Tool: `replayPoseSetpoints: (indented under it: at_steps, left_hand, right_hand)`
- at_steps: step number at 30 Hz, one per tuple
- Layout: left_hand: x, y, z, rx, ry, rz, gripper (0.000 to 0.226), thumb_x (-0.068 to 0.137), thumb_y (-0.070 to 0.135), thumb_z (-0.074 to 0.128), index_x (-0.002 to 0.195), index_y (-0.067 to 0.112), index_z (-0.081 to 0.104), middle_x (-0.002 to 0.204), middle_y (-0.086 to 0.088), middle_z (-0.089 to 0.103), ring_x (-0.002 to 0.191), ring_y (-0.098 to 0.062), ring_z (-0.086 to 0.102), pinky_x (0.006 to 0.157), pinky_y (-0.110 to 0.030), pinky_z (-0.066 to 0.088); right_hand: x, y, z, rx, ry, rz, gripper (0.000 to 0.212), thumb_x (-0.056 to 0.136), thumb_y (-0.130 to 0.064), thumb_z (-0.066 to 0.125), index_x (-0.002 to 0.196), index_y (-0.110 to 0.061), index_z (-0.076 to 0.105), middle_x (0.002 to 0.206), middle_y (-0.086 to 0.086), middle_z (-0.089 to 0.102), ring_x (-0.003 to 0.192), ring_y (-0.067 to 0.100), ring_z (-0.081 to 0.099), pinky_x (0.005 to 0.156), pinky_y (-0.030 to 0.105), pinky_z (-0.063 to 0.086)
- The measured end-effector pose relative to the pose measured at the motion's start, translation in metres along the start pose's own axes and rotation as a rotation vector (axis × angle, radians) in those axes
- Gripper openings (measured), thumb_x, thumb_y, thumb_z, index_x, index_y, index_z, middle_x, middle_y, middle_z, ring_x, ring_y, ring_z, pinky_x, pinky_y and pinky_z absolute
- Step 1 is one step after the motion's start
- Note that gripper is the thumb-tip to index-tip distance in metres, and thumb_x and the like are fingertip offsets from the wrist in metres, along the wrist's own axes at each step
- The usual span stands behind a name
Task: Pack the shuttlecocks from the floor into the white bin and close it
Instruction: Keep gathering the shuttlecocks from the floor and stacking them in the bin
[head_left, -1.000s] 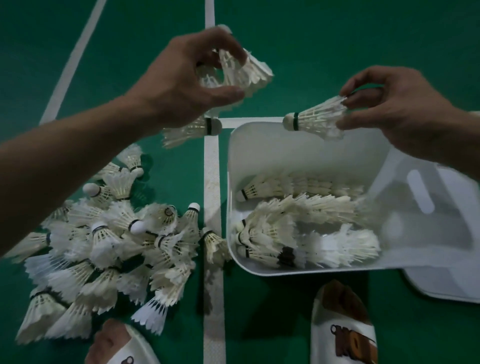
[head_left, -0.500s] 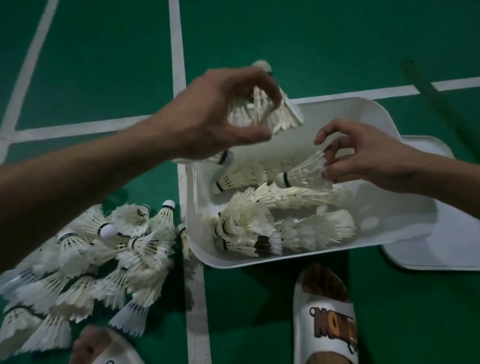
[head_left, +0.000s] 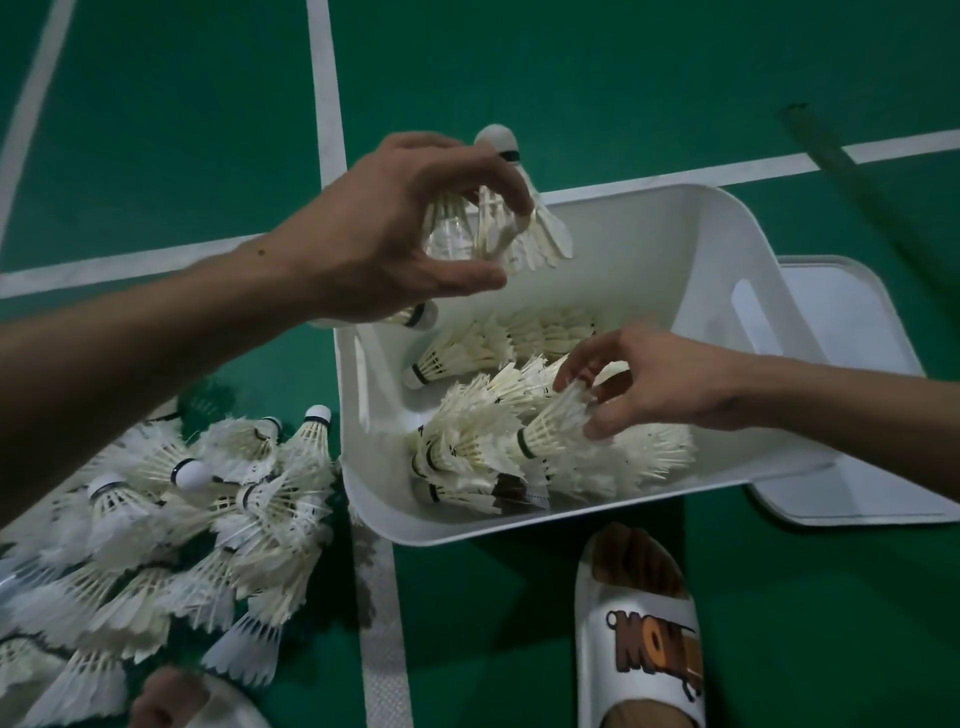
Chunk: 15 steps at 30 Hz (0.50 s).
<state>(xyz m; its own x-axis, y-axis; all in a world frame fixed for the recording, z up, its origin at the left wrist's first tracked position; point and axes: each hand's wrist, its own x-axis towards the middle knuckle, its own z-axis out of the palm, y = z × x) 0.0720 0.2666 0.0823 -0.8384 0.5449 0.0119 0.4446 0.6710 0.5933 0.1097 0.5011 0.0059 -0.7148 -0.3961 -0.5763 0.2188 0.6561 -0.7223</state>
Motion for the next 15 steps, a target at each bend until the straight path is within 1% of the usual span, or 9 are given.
replayPoseSetpoints:
  at_steps: [4, 7, 10, 12, 15]
  left_hand:
    - [0.001, -0.003, 0.000, 0.009, -0.006, 0.000, 0.040, 0.072, 0.041, 0.067, 0.108, 0.045, 0.049, 0.121, 0.012, 0.040, 0.120, -0.012, 0.034, 0.100, -0.048, 0.041]
    - [0.003, -0.003, 0.000, 0.007, -0.007, 0.006, 0.042, 0.071, 0.041, 0.066, 0.109, 0.044, 0.049, 0.119, 0.012, 0.041, 0.120, -0.011, 0.034, 0.099, -0.044, 0.041]
    - [0.004, -0.006, 0.001, 0.017, -0.001, 0.008, 0.044, 0.072, 0.039, 0.068, 0.114, 0.039, 0.055, 0.125, 0.007, 0.047, 0.118, -0.010, 0.035, 0.096, -0.038, 0.040]
    - [0.004, -0.007, 0.001, 0.035, 0.004, 0.013, 0.047, 0.071, 0.042, 0.066, 0.116, 0.035, 0.056, 0.129, 0.001, 0.050, 0.116, -0.011, 0.036, 0.091, -0.034, 0.038]
    - [0.004, -0.008, 0.001, 0.030, 0.007, 0.009, 0.045, 0.073, 0.038, 0.069, 0.116, 0.035, 0.056, 0.131, 0.001, 0.049, 0.116, -0.010, 0.035, 0.090, -0.032, 0.035]
  right_hand:
    - [0.010, 0.002, 0.013, 0.002, 0.008, -0.013, 0.036, 0.065, -0.004, 0.083, 0.094, -0.022, 0.070, 0.100, 0.012, 0.063, 0.090, 0.032, 0.064, 0.080, 0.043, 0.055]
    - [0.014, 0.005, 0.017, 0.001, 0.005, 0.000, 0.039, 0.063, -0.008, 0.086, 0.094, -0.025, 0.070, 0.099, 0.010, 0.062, 0.093, 0.031, 0.064, 0.082, 0.042, 0.055]
    - [0.016, 0.008, 0.021, 0.007, 0.020, -0.006, 0.043, 0.062, -0.011, 0.088, 0.097, -0.026, 0.067, 0.099, 0.008, 0.061, 0.095, 0.031, 0.063, 0.084, 0.044, 0.056]
    - [0.018, 0.010, 0.023, 0.011, 0.027, -0.008, 0.046, 0.062, -0.010, 0.088, 0.099, -0.025, 0.065, 0.096, 0.002, 0.060, 0.093, 0.028, 0.063, 0.084, 0.044, 0.056]
    - [0.023, 0.010, 0.027, -0.020, 0.051, 0.001, 0.050, 0.062, -0.012, 0.089, 0.102, -0.028, 0.064, 0.093, -0.005, 0.060, 0.094, 0.017, 0.062, 0.086, 0.044, 0.055]
